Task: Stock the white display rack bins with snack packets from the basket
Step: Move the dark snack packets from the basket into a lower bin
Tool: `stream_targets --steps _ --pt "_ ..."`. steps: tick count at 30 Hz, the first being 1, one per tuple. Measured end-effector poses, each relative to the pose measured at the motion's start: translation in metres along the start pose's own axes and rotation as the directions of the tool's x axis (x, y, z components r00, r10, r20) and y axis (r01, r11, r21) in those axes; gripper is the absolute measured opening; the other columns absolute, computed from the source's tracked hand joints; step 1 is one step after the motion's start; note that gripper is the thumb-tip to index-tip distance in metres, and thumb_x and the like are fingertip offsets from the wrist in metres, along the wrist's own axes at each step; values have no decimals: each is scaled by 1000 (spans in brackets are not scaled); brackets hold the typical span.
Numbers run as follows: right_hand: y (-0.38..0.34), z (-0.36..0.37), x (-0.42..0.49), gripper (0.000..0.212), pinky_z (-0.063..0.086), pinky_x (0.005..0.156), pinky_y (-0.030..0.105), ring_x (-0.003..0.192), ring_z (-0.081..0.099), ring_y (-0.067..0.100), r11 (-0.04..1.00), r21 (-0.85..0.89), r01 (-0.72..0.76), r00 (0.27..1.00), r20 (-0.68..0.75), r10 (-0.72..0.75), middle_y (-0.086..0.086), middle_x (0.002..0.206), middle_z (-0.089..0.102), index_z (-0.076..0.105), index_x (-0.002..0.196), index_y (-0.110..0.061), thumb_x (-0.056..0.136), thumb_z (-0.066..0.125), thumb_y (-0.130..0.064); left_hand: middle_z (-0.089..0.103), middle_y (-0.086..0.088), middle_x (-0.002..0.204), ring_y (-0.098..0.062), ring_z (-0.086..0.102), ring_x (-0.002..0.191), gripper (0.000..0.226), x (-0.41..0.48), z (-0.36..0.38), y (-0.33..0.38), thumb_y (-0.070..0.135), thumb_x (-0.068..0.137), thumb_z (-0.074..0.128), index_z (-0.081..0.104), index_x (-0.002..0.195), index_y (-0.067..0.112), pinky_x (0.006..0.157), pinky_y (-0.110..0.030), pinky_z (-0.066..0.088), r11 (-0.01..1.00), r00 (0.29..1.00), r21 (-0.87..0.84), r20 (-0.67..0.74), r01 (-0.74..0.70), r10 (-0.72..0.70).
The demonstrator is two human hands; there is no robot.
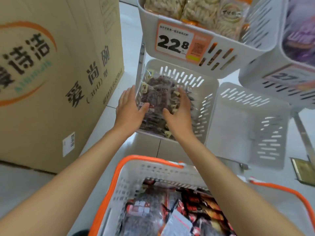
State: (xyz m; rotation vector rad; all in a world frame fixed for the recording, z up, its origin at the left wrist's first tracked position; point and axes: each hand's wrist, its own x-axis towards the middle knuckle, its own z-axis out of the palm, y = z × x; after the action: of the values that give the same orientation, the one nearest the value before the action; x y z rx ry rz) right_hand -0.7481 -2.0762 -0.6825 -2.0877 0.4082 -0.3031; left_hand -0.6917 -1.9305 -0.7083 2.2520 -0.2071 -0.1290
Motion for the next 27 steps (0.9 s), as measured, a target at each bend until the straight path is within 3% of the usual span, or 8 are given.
stream_targets --steps 6,9,12,15,18,22,25,27 --pt "1 -37 -140 50 39 102 22 119 48 12 973 -42 225 970 109 -220 3 132 50 50 133 -12 86 57 2 17 2 165 -15 6 152 60 -111 -15 8 42 99 52 32 153 26 123 -44 11 990 964 118 263 -82 49" --pt "29 -38 -205 38 44 99 36 110 53 19 980 -121 160 919 381 -103 4 122 55 56 127 -14 90 62 -10 21 0 164 -18 14 151 55 -162 -27 -2 34 99 57 38 150 25 121 -49 17 985 977 134 195 -113 85" --pt "65 -24 -249 74 20 121 42 144 25 21 944 -293 151 705 702 105 3 156 29 36 149 -22 87 69 -46 24 0 162 -21 22 149 54 -199 -37 -10 26 98 59 38 149 26 120 -50 20 989 989 113 127 -92 77" --pt "96 -3 -281 91 -12 120 45 152 -4 21 750 -406 522 540 838 78 1 166 3 12 157 -26 88 61 -58 28 1 160 -21 25 147 52 -227 -46 -15 25 97 59 41 146 25 119 -52 24 991 996 123 85 -51 41" --pt "99 -7 -281 52 9 122 47 145 31 24 768 -372 522 663 744 -90 7 154 41 43 147 -20 100 52 -39 35 1 157 -20 28 145 48 -243 -55 -13 26 98 59 45 144 23 119 -48 25 984 995 156 57 -87 79" --pt "68 -51 -257 26 49 74 41 75 65 19 991 -135 16 923 382 37 4 81 72 72 90 -13 99 54 -30 49 4 136 -15 46 124 44 -258 -50 13 38 91 67 53 129 22 106 -34 39 987 988 55 39 -149 147" --pt "39 -84 -241 48 55 79 57 83 67 42 958 105 -266 927 302 224 29 85 67 69 79 -1 95 55 -44 38 7 142 -8 40 126 88 -273 -16 43 58 70 80 41 141 24 103 -28 37 995 927 -59 364 -75 92" --pt "29 -105 -238 45 57 91 46 92 71 35 913 219 -343 876 425 227 22 93 73 74 90 -2 99 54 -41 38 3 149 -12 43 131 102 -279 9 51 51 67 85 30 148 24 106 -33 40 995 865 -103 497 -12 62"
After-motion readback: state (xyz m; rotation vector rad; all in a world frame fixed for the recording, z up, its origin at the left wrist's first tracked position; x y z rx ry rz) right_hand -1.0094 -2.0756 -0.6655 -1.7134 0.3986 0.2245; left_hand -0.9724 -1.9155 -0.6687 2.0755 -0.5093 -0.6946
